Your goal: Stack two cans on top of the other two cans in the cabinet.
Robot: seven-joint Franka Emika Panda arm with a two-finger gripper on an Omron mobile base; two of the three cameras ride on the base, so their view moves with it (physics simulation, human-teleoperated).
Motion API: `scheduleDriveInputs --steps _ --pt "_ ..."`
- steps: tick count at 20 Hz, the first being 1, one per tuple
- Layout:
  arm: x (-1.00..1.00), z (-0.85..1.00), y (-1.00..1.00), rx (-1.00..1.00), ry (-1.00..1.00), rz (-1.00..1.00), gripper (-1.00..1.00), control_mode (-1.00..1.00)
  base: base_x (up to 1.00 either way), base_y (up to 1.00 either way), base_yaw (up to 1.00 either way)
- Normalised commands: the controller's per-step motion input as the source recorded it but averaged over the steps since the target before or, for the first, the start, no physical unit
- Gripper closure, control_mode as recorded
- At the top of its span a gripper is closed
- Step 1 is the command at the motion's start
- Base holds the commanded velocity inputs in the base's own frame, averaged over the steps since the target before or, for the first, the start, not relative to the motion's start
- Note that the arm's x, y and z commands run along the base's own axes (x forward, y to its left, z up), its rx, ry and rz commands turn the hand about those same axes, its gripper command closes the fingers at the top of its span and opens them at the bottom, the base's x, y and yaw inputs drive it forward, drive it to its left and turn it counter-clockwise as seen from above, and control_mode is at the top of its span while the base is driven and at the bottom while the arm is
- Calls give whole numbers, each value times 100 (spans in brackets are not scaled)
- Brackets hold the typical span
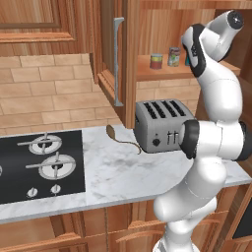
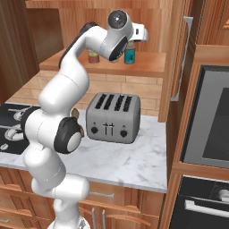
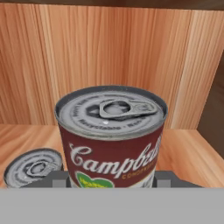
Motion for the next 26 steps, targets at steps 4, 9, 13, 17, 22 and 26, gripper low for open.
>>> scheduleDriveInputs --steps 4,9,13,17,22,26 --pt "15 -4 0 0 0 0 100 -100 0 0 0" --pt "13 0 0 0 0 0 100 -100 0 0 0" --pt "4 0 0 0 0 0 100 -100 0 0 0" --pt "0 0 -6 0 0 0 100 -100 0 0 0" --pt "0 -4 -5 0 1 0 100 -100 0 0 0" --pt "0 -9 0 0 5 0 100 -100 0 0 0"
